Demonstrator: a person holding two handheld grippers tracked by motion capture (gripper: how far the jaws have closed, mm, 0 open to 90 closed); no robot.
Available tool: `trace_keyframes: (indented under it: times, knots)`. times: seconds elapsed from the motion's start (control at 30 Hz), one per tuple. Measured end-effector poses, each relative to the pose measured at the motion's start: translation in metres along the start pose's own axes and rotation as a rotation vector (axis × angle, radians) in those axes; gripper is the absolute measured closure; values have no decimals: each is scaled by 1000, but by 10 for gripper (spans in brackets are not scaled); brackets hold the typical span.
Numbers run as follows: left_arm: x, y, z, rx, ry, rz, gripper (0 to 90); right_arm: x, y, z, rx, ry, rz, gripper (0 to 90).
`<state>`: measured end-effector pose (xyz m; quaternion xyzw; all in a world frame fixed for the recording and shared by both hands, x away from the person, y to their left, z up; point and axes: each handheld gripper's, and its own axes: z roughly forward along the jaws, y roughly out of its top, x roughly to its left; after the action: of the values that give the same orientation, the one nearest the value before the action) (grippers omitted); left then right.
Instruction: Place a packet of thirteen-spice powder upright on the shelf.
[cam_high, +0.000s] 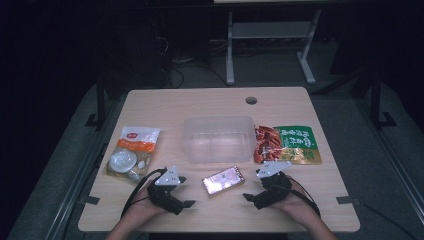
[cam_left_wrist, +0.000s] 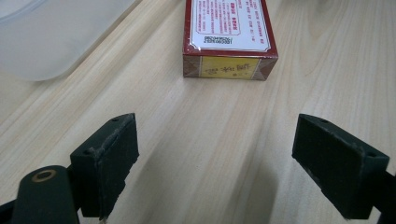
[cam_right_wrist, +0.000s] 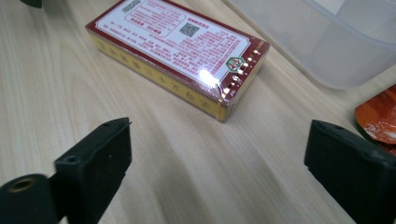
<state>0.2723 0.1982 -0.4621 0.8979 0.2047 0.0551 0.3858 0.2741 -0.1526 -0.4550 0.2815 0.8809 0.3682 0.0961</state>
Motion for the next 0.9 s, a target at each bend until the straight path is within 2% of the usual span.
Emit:
trace_keyframes:
  times: [0.17, 0.27, 0.3, 0.33, 0.47, 0.5, 0.63, 0.67, 0.7, 0.73, 0.77, 0.8, 0.83, 0.9]
  knots:
    - [0, 1, 0, 6, -1, 5, 139, 0, 4, -2, 4, 29, -3, 189]
    - [0, 1, 1, 12, 7, 5, 141, 0, 8, -4, -22, 40, 4, 251]
    - [0, 1, 2, 12, 8, 7, 141, 1, 10, -6, -41, 37, 13, 306]
    - [0, 1, 2, 12, 8, 7, 141, 1, 10, -6, -41, 37, 13, 306]
    - [-3, -2, 1, 13, 2, 18, 141, 5, 21, -8, -66, 34, -3, 419]
    - [-5, -1, 1, 8, 4, 14, 141, 6, 26, -6, -77, 40, -10, 478]
    - [-6, 0, 2, 8, -5, 20, 141, 5, 33, -3, -92, 48, -14, 535]
    - [-6, 0, 2, 15, -4, 23, 141, 3, 37, -2, -101, 69, -18, 571]
    - [-5, 0, 3, 17, -8, 21, 141, 3, 42, 1, -101, 69, -22, 623]
    - [-5, 0, 3, 12, -9, 17, 141, 3, 42, 1, -101, 69, -22, 623]
    - [-5, 1, 3, 14, -9, 15, 141, 2, 46, 5, -98, 71, -23, 691]
    - [-4, 1, 3, 16, -7, 18, 141, 2, 46, 5, -98, 71, -23, 691]
    - [-4, 1, 3, 17, -5, 20, 141, 0, 50, 8, -100, 63, -32, 770]
    - [-4, 1, 3, 17, -5, 20, 141, 0, 51, 9, -105, 64, -31, 798]
